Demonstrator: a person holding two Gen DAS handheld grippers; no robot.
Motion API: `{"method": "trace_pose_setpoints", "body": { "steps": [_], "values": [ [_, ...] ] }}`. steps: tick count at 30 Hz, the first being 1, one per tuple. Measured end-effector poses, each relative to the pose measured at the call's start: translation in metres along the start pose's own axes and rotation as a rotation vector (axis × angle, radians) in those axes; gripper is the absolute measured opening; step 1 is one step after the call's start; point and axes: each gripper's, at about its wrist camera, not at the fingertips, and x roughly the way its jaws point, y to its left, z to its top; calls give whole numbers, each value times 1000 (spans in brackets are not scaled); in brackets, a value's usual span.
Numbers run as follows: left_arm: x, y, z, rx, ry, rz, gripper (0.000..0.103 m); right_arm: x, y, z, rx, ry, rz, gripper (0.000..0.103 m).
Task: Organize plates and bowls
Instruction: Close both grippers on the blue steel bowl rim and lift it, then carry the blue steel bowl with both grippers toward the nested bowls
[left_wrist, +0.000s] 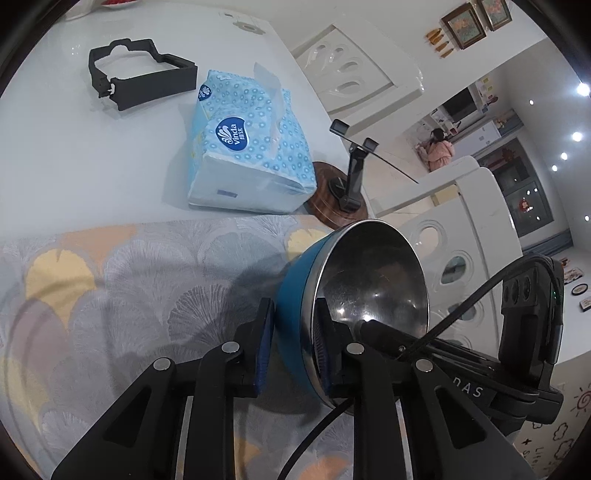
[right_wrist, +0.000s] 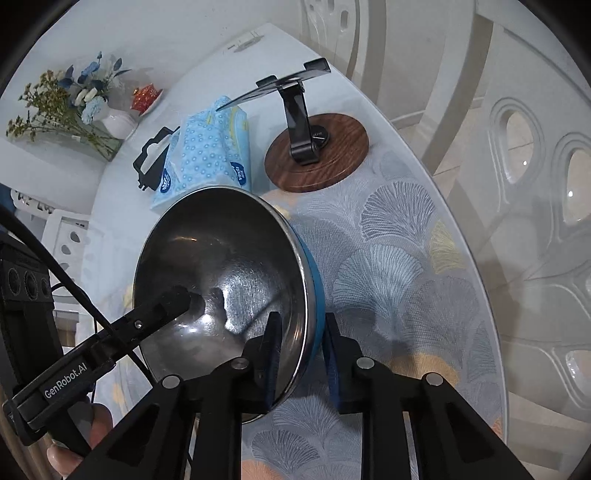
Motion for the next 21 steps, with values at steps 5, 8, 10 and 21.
{"method": "trace_pose_setpoints", "body": {
  "steps": [5, 8, 10, 21],
  "values": [
    [-28, -13, -7, 1, -36, -27, 17, -25, 14, -4, -31, -33, -21, 21],
    [-58, -24, -12, 7, -80, -36, 17, -51, 28, -8, -50, -64, -16, 21],
    [-77, -32, -16, 14, -106, -43, 17, -70, 37, -13, -68, -88, -15, 21],
    [-185, -76, -74, 69, -224, -68, 17, -172, 93, -76, -107, -181, -7, 21]
  ]
}}
